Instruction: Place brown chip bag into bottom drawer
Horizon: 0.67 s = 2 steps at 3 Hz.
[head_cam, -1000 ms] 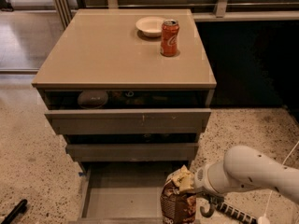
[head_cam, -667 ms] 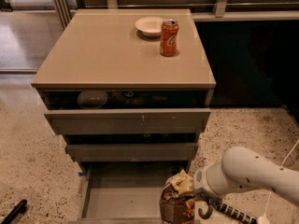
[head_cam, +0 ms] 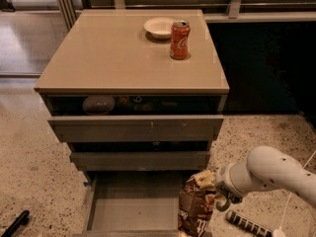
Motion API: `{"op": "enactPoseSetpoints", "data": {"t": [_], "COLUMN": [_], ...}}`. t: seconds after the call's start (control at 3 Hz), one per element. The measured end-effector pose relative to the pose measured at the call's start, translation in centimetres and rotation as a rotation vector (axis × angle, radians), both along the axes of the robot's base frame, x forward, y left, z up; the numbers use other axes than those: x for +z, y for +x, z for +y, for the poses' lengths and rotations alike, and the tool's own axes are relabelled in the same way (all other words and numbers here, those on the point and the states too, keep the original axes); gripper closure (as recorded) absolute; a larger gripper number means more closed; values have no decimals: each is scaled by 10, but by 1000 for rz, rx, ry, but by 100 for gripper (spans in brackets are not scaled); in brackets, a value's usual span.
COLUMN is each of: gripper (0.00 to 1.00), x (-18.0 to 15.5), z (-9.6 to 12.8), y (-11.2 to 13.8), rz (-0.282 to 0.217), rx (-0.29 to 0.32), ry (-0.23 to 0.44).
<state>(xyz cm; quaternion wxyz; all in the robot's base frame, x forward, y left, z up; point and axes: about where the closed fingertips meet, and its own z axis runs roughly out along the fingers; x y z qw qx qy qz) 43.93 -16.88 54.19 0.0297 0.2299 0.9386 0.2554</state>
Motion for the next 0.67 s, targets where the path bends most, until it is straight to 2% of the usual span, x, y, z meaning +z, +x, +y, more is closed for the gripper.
{"op": "enactPoseSetpoints", "data": {"t": [0.33,0.67], "gripper": [100,100], "x": [0,0], "z": [-56,-61], "y": [-18,-22], "rz": [1,1], "rx": [-138,-147], "ry": [-3,-3]}}
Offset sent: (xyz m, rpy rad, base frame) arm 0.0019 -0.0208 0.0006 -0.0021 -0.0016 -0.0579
